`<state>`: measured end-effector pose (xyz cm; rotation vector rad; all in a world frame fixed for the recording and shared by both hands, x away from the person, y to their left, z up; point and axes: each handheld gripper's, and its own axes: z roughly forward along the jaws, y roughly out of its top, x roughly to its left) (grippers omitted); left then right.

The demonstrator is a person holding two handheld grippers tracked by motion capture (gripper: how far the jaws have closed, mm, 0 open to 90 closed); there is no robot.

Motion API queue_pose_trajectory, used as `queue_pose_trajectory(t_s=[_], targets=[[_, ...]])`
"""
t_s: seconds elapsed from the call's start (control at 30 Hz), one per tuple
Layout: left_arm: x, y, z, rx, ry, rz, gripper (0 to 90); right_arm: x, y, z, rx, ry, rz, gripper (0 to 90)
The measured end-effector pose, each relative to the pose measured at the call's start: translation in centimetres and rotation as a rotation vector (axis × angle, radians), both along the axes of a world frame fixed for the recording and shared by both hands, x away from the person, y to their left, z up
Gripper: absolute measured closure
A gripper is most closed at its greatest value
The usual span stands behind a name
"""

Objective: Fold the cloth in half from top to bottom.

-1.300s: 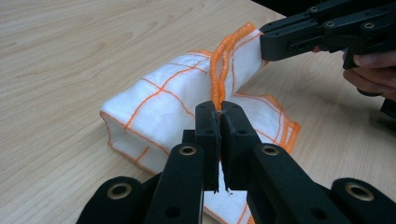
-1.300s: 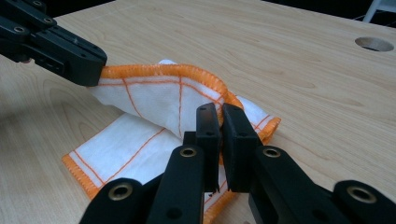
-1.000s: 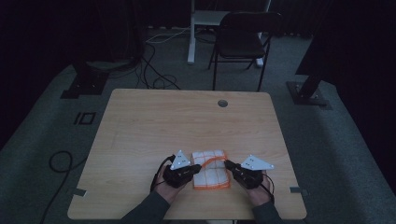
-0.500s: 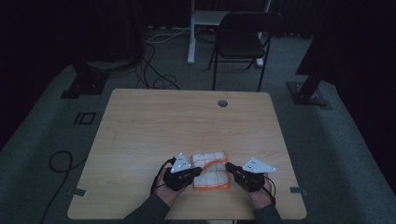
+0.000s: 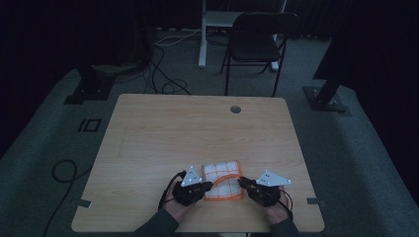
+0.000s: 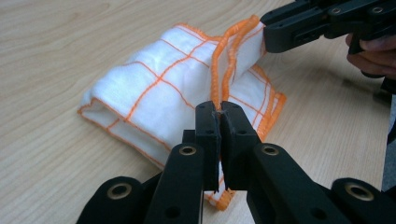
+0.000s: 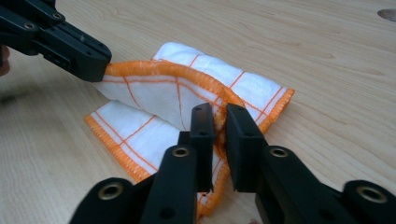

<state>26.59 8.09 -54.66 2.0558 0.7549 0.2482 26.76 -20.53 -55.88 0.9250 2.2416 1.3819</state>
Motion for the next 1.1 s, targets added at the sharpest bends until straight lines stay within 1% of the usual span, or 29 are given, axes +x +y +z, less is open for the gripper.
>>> queue_pose_trajectory(t_s=[0.13, 0.17, 0.2, 0.27, 0.43, 0.53, 0.57, 0.63, 0.67, 0.8, 0.9, 1.1], targets=[[-0.1, 0.0, -0.2, 0.006, 0.004, -0.004, 87.4, -0.1, -0.2, 0.0, 0.007, -0.001, -0.002, 78.7], [-0.2, 0.0, -0.4, 0.015, 0.008, -0.006, 87.4, -0.2, -0.3, 0.1, 0.012, -0.002, -0.002, 77.6], [-0.3, -0.1, -0.6, 0.015, 0.009, -0.005, 87.3, -0.3, -0.5, 0.3, 0.032, -0.009, 0.002, 75.3], [-0.4, -0.1, -0.8, 0.018, 0.014, -0.007, 87.3, -0.4, -0.7, 0.5, 0.051, -0.016, 0.004, 74.4], [-0.8, -0.1, -1.4, 0.025, 0.028, -0.011, 86.2, -0.5, -1.1, 0.7, 0.066, -0.026, -0.004, 74.2], [-0.9, 0.0, -1.5, 0.023, 0.032, -0.007, 83.4, -0.5, -1.1, 0.7, 0.064, -0.027, -0.006, 74.3], [-1.0, 0.3, -1.4, 0.021, 0.031, 0.003, 80.9, -0.5, -1.1, 0.7, 0.066, -0.028, -0.011, 74.3], [-1.1, 0.5, -1.4, 0.016, 0.031, 0.008, 80.0, -0.5, -1.1, 0.7, 0.068, -0.029, -0.012, 74.3], [-1.1, 0.7, -1.3, 0.016, 0.029, 0.015, 76.7, -0.5, -1.2, 0.7, 0.067, -0.027, -0.015, 74.3], [-1.0, 1.6, -1.1, 0.006, 0.025, 0.04, 75.7, -0.4, -1.3, 0.7, 0.067, -0.023, -0.022, 74.3], [-0.8, 1.8, -1.1, 0.005, 0.022, 0.052, 75.8, -0.4, -1.2, 0.7, 0.066, -0.024, -0.021, 74.3], [-0.2, 2.6, -1.0, -0.004, 0.012, 0.097, 75.0, -0.4, -1.4, 0.7, 0.063, -0.024, -0.025, 74.4]])
